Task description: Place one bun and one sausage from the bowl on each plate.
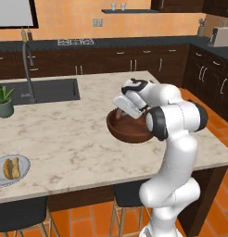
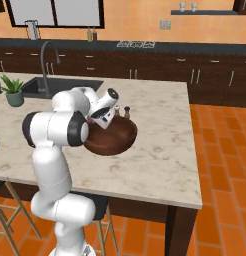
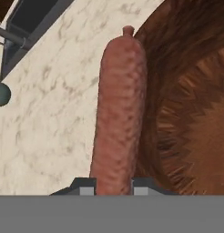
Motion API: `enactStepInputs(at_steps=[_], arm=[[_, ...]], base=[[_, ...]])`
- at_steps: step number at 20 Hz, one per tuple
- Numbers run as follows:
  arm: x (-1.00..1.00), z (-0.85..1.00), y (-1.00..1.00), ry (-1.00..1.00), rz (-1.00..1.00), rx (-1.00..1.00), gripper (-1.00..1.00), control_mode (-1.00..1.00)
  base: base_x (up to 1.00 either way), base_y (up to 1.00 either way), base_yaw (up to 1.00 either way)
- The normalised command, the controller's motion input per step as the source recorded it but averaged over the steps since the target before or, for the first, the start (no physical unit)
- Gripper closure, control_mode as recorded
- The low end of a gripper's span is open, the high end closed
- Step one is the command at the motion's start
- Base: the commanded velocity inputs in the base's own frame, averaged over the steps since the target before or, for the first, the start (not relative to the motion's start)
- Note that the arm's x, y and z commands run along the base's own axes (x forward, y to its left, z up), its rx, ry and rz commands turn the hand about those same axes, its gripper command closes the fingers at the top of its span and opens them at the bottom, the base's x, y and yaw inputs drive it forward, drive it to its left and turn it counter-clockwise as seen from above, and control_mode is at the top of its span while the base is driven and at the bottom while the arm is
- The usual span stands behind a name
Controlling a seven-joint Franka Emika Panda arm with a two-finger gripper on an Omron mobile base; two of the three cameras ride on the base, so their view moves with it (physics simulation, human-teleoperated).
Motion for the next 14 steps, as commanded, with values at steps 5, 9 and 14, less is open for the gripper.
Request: enactStepInputs(at_steps=[5, 9, 14], arm=[[-0.57, 0.22, 0.16, -0.09, 0.01, -0.01, 1.00, -1.00], [-0.56, 0.39, 0.01, -0.12, 0.00, -0.02, 1.00, -1.00], [-0.36, 0.38, 0.00, -0.07, 0.00, -0.01, 1.00, -1.00]], base=[[0.00, 0.00, 0.00], [0.00, 0.00, 0.00], [0.00, 0.00, 0.00]])
